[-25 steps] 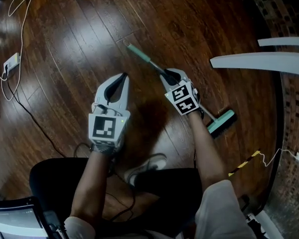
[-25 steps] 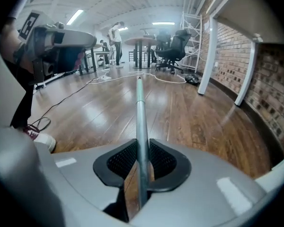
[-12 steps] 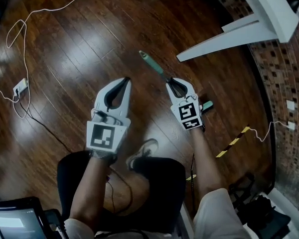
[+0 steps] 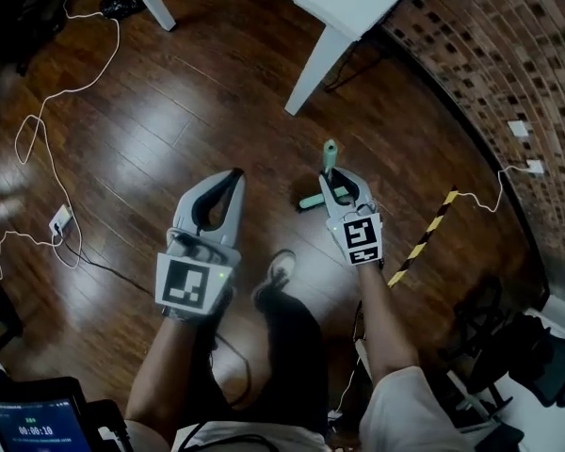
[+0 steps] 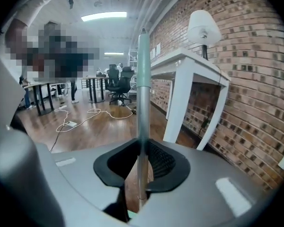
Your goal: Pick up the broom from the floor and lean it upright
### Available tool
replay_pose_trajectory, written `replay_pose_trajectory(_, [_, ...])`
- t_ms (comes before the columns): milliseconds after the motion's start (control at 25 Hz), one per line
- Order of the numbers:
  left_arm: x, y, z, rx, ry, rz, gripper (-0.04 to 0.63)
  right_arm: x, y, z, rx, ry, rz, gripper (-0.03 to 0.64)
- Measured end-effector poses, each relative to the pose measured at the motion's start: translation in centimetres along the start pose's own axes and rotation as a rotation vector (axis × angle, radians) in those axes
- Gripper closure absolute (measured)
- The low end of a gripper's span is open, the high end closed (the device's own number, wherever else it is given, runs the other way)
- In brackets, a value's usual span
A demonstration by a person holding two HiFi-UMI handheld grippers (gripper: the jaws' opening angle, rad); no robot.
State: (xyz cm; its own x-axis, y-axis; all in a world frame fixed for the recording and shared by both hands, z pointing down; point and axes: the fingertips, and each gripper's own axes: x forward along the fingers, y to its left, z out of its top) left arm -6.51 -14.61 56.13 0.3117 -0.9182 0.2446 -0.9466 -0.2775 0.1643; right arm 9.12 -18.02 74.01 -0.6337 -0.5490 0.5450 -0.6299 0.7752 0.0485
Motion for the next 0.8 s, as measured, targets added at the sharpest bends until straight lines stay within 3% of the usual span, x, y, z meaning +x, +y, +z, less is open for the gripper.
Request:
replay_pose_trajectory(160, [-0.6,-3.8,4.4,0.004,0.024,-0.068,0.594,-5.0,-1.1,1.2,0.060,0.018,-0.015,0.529])
replay_pose_trajectory(320, [-0.8,-5.8,6.1,0.009,0.052,-0.115,0.594,-8.8,-2.1,2.3,0.105,0.015,-0.068,0.529])
replay_pose_trajectory(440, [-0.9,-6.7,7.5,0.023,0.051,-0.123,0.594,-11.4,-2.8,3.9,0.133,-0.008,-0.098,0.529])
replay_pose_trajectory(640, [0.4,-9.1,11.0,0.072,-0.039,-0.147,0.594,-15.2,-5.4,6.4,0.149,-0.054,-0.121,0.529])
replay_pose_trajectory(800, [1.4,-10.6,11.6,0.075,0.000,-0.123,0.594,-16.7,-7.3,7.1,0.146,-0.064,-0.142,0.528])
